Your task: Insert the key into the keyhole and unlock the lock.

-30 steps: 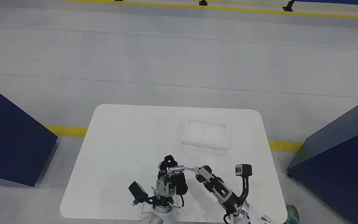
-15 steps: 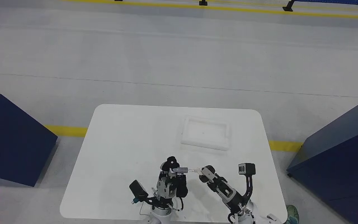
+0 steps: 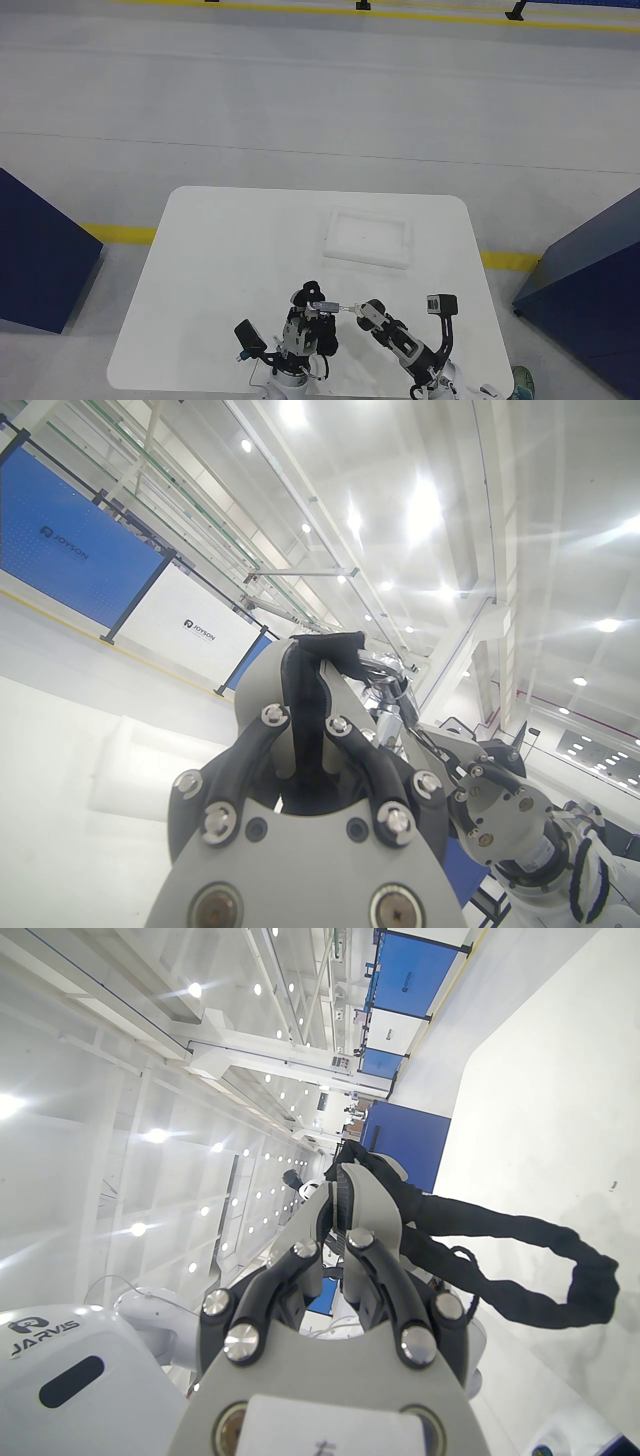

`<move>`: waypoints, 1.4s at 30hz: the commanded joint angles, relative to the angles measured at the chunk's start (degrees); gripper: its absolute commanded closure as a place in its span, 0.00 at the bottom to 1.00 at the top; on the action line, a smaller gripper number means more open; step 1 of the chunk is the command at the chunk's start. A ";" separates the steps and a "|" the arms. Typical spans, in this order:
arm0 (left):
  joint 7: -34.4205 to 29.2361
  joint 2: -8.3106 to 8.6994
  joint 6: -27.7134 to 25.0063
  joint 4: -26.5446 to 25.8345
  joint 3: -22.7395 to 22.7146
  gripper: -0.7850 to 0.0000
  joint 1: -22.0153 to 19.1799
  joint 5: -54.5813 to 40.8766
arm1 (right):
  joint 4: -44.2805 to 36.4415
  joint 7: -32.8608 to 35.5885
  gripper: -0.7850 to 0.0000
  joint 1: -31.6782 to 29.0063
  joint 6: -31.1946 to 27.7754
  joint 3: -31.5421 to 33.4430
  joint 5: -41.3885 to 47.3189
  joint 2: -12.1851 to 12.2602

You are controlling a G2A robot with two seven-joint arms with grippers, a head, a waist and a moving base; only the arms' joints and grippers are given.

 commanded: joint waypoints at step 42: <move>-4.35 -0.90 -3.78 -2.38 -3.52 1.00 2.81 0.96 | 0.13 1.56 1.00 -0.11 0.10 -0.73 -0.86 -0.94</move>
